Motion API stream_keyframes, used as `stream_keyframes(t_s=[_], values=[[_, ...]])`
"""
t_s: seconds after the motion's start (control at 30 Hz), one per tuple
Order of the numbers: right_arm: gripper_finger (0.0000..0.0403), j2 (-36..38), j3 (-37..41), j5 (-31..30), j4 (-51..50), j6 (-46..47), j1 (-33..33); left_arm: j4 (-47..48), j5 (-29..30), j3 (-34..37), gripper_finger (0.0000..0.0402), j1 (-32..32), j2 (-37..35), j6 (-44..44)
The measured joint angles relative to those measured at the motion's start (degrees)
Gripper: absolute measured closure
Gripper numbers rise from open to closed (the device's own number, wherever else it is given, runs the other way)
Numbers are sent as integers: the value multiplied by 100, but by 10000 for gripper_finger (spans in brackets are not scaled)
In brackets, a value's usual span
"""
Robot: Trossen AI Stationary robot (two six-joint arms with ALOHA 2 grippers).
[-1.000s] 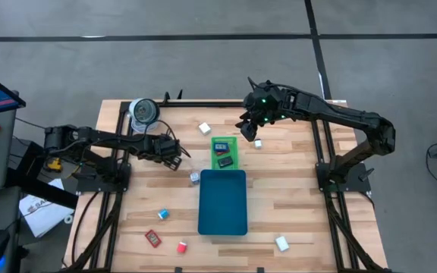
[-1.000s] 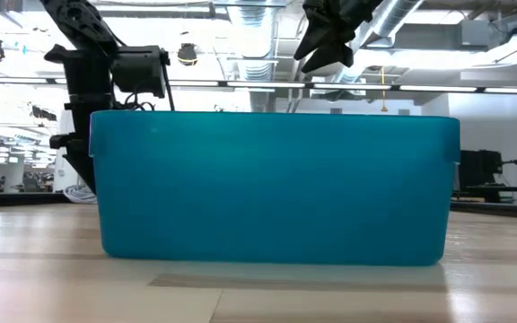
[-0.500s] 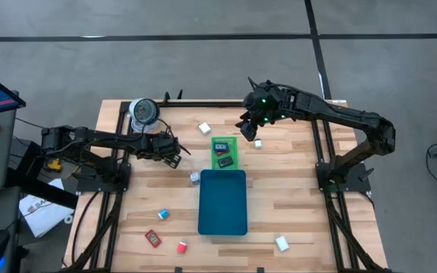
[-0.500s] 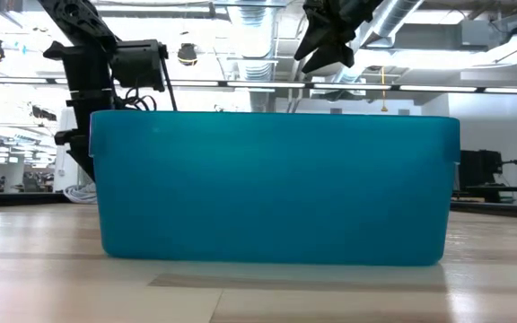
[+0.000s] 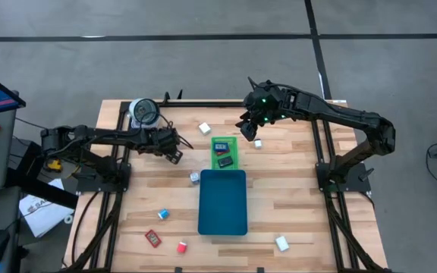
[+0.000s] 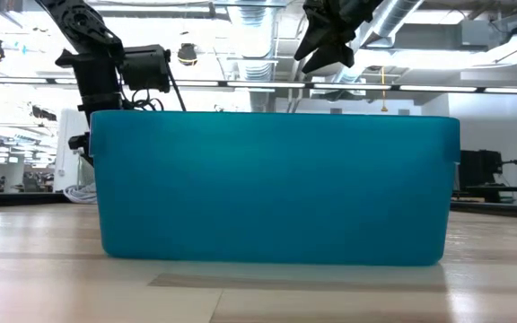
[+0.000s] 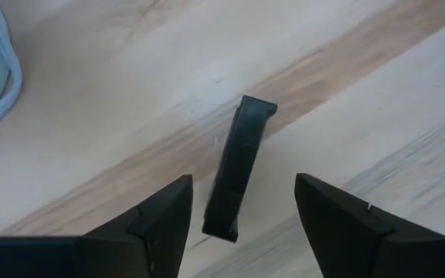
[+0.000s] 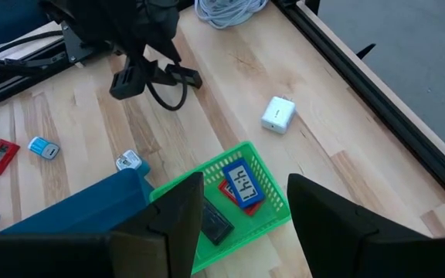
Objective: Pick & Place Office items
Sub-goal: Put the black digital clock into the green bin
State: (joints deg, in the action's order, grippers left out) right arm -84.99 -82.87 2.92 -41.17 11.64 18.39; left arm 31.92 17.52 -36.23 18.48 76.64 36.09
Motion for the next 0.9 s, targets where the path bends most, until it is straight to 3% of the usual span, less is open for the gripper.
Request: stream_keyframes(t_s=[0.47, 0.57, 0.77, 0.9], values=[[221, 0, 0, -1, -11, 39, -39, -178, -354, 188, 192, -2, 319, -88], [221, 0, 0, 0, -43, 39, -77, -276, -456, 199, 226, -2, 317, -12], [221, 0, 0, 0, -60, 39, -81, -604, -612, 199, 343, -2, 317, 16], [221, 0, 0, 0, -93, 39, -81, -790, -909, 199, 348, -3, 317, 13]])
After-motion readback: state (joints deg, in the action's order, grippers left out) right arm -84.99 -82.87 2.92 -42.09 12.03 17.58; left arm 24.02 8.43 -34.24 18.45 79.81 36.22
